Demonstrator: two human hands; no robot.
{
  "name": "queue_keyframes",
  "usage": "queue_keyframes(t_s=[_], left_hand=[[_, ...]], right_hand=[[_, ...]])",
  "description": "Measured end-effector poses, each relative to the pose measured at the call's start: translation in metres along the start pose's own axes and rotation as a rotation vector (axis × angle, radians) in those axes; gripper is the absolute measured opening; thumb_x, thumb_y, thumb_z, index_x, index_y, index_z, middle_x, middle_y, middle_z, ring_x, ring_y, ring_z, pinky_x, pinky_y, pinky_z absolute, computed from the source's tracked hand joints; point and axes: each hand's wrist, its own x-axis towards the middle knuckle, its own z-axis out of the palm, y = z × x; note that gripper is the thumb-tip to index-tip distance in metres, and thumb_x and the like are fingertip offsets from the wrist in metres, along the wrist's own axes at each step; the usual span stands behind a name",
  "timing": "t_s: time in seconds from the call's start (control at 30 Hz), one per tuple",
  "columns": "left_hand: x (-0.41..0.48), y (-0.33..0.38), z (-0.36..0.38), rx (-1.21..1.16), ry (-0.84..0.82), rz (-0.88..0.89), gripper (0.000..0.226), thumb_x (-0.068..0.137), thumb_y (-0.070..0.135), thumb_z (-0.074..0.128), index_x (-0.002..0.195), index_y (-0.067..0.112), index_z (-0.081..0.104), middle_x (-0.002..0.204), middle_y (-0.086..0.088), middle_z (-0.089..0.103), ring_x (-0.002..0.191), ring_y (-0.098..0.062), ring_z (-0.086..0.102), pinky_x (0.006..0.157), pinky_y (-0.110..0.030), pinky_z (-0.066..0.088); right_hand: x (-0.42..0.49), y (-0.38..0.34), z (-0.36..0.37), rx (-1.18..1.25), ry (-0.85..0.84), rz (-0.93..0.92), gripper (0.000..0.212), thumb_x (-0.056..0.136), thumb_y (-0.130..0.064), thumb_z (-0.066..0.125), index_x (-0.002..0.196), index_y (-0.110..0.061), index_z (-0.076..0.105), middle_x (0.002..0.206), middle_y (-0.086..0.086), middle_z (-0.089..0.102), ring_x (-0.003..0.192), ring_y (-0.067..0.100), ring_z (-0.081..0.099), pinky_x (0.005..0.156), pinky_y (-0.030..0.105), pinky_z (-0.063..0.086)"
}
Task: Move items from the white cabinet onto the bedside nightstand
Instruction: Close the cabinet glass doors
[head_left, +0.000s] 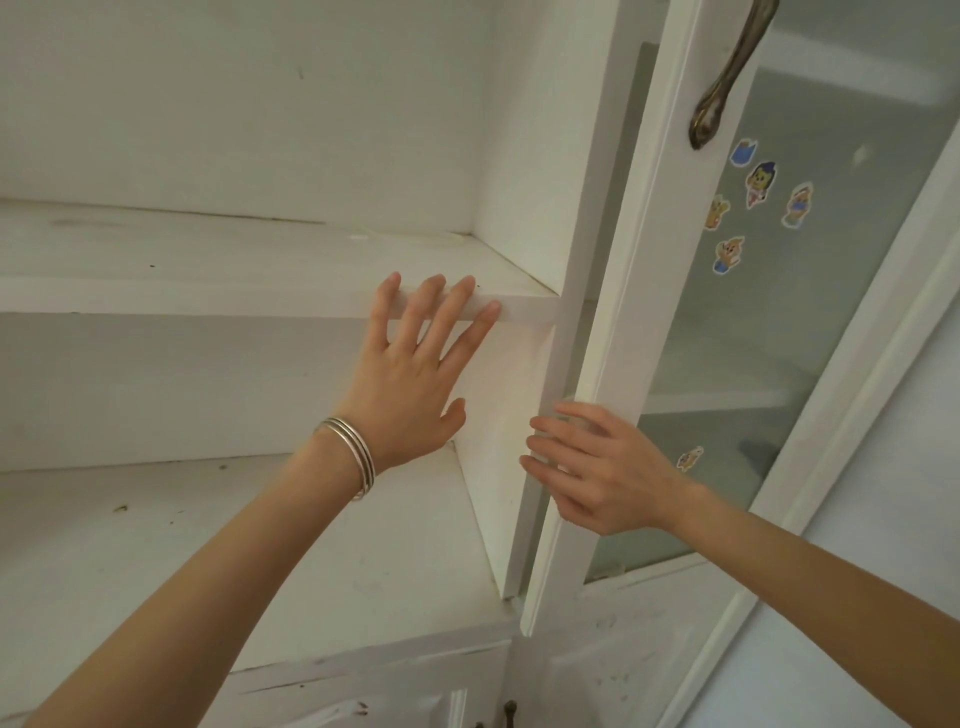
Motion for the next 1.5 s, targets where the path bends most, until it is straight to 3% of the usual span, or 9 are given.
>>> queue_keyframes(t_s=[0.13, 0.37, 0.67, 0.97, 1.5], left_hand=[[0.015, 0.005, 0.000, -0.086, 0.046, -0.032, 0.081, 0.076, 0.042, 0.049, 0.148, 0.014, 0.026, 0.138, -0.013, 0.042, 0.121, -0.035, 0.038, 0.103, -0.059, 0.017], [0.018, 0.010, 0.001, -0.089, 0.052, -0.051, 0.078, 0.078, 0.039, 0.049, 0.147, 0.012, 0.028, 0.138, -0.011, 0.044, 0.121, -0.034, 0.041, 0.103, -0.057, 0.018], [0.028, 0.027, -0.006, -0.232, 0.143, -0.241, 0.059, 0.076, 0.034, 0.052, 0.130, 0.008, 0.050, 0.118, -0.012, 0.055, 0.108, -0.033, 0.047, 0.103, -0.054, 0.026], [0.028, 0.031, -0.012, -0.178, 0.070, -0.231, 0.065, 0.074, 0.042, 0.052, 0.128, 0.006, 0.049, 0.121, -0.016, 0.052, 0.110, -0.038, 0.045, 0.103, -0.060, 0.025], [0.025, 0.031, -0.015, -0.281, 0.152, -0.269, 0.059, 0.076, 0.037, 0.051, 0.126, 0.006, 0.053, 0.120, -0.013, 0.055, 0.112, -0.034, 0.048, 0.107, -0.054, 0.023]], right_hand=[[0.004, -0.007, 0.013, -0.005, 0.000, -0.007, 0.028, 0.085, -0.026, 0.052, 0.101, -0.012, 0.069, 0.102, 0.006, 0.068, 0.105, 0.026, 0.059, 0.095, 0.042, 0.036], [0.007, -0.007, 0.025, -0.022, 0.082, 0.045, 0.030, 0.080, -0.027, 0.055, 0.101, -0.012, 0.070, 0.100, 0.005, 0.069, 0.099, 0.025, 0.063, 0.088, 0.038, 0.040], [0.007, -0.008, 0.028, -0.011, 0.107, 0.027, 0.030, 0.079, -0.024, 0.054, 0.100, -0.010, 0.070, 0.097, 0.006, 0.070, 0.098, 0.026, 0.063, 0.088, 0.039, 0.041], [0.008, -0.006, 0.030, -0.010, 0.080, 0.033, 0.031, 0.078, -0.026, 0.054, 0.099, -0.011, 0.071, 0.094, 0.005, 0.070, 0.095, 0.025, 0.064, 0.088, 0.039, 0.040], [0.013, -0.004, 0.037, -0.049, 0.023, 0.073, 0.037, 0.079, -0.023, 0.054, 0.111, -0.012, 0.068, 0.104, 0.008, 0.068, 0.102, 0.027, 0.062, 0.090, 0.040, 0.039]])
